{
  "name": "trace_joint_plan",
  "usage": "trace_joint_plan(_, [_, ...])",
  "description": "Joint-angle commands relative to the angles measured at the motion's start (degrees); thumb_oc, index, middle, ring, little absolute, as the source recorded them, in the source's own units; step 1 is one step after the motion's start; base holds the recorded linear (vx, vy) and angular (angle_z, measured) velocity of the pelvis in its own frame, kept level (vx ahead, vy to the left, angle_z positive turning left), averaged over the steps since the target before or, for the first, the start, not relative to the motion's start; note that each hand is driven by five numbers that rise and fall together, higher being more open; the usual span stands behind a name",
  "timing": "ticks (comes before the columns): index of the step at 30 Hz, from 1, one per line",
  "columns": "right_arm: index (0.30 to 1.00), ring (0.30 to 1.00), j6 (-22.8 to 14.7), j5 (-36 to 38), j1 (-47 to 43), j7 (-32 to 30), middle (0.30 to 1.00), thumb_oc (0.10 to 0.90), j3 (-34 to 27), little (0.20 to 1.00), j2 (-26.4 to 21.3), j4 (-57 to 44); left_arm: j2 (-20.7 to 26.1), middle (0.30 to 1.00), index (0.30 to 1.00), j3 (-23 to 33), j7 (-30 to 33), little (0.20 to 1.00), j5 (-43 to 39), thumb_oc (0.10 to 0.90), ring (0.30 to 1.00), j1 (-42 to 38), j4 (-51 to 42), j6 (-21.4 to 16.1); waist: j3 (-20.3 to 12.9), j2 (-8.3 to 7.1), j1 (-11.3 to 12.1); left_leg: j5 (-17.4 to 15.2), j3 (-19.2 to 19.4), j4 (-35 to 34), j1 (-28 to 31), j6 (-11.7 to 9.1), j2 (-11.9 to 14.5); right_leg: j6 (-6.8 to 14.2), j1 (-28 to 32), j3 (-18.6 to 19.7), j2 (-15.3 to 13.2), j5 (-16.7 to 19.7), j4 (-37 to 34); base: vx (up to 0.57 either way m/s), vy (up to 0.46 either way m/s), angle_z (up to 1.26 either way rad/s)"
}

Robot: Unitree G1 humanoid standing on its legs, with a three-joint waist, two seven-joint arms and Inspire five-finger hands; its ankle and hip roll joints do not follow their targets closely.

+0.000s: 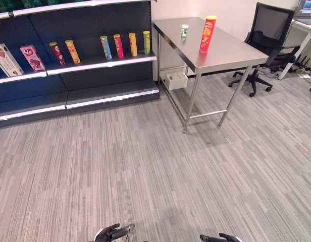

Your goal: Put the goods on the table back onto the shelves and tidy them up.

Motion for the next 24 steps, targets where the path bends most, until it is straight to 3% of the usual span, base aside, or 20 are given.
trace_joint_plan(1, [0.9, 0.9, -1.61, 1.53, -2.13, -0.63, 0.9, 0.8, 0.24, 0.9, -3.1, -2.92, 1.18, 0.9, 0.9, 0.55, -0.43, 0.9, -2.62, 0.8, 0.9, -2.97, -1.46, -1.99, -0.07, -1.3, -0.1, -4.27, -1.88, 0.07, 1.7, -4.59, 3.26, 7.87, -1.19, -0.43, -4.29, -0.65, 0.31, 0.0, 0.0, 0.0])
trace_joint_plan(24, [0.9, 0.9, -1.48, -0.13, -2.61, -0.44, 0.9, 0.8, 1.84, 0.9, -3.93, -2.7, 1.21, 0.9, 0.9, -0.81, -0.16, 0.9, 0.78, 0.8, 0.9, -3.56, 0.58, -1.98, 0.22, -1.13, -0.04, -4.18, -2.72, 0.07, 1.96, -4.76, 3.68, 7.3, -0.52, -0.89, -3.7, -1.38, 0.31, 0.0, -0.004, 0.0])
